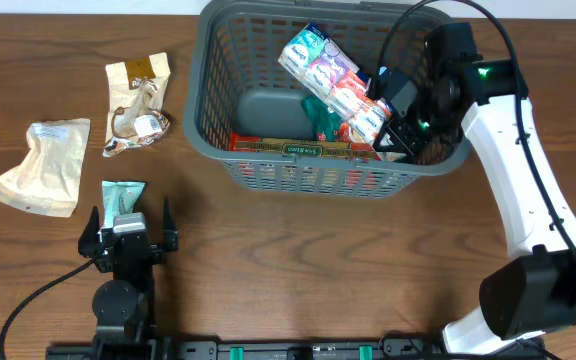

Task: Pack container
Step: 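Open the right gripper to release the Kleenex pack into the basket, then withdraw the right gripper up and right away from the basket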

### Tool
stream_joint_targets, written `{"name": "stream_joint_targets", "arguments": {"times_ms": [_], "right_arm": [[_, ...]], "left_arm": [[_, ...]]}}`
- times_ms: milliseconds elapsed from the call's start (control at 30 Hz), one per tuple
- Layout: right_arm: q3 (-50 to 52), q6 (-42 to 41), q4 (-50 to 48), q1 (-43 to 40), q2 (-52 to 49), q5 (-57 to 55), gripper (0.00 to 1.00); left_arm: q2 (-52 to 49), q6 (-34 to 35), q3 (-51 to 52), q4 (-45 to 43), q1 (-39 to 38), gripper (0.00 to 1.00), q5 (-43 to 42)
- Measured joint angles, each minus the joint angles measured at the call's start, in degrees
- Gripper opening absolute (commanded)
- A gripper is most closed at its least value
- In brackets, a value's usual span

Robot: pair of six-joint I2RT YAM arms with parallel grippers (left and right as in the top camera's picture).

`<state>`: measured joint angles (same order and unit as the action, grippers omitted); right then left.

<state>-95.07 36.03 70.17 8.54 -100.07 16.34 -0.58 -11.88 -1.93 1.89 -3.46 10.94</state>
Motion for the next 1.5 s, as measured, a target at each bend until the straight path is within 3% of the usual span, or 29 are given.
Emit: {"name": "stream_joint_targets", "arguments": {"times_ms": [67,167,233,533,767,1067,1267,1500], "right_arm": [[0.00,0.00,0.00,0.00,0.00,0.04,0.06],[0.00,-0.13,0.02,0.00,0.00,0.17,0.74],[0.00,-0.13,-0.22,0.00,0.00,0.52,0.83],[0.00,0.04,-0.22,0.20,0.00,1.97,0.87],[-1.42,-0.44,-0.46,0.24,0.00,3.10,0.96],[-21.90,-6.64,2.86,0.55,-0.07,1.99,0.99],[-38.80,-19.76,7.17,0.42,0.59,-10.29,0.99],[-43.25,-34.01,13.94,-2.14,6.86,-31.74,0.99]], "left_arm": [[0.00,0.00,0.00,0.00,0.00,0.98,0.00],[0.00,0.00,0.00,0.00,0.00,0.99,0.00],[0.00,0.00,0.00,0.02,0.00,0.99,0.00],[0.00,0.00,0.00,0.00,0.00,0.99,0.00],[0.00,0.00,0.00,0.00,0.00,0.99,0.02],[0.00,0.00,0.00,0.00,0.00,0.99,0.02],[0.00,0.00,0.00,0.00,0.00,0.99,0.02],[0.00,0.00,0.00,0.00,0.00,0.99,0.00]]}}
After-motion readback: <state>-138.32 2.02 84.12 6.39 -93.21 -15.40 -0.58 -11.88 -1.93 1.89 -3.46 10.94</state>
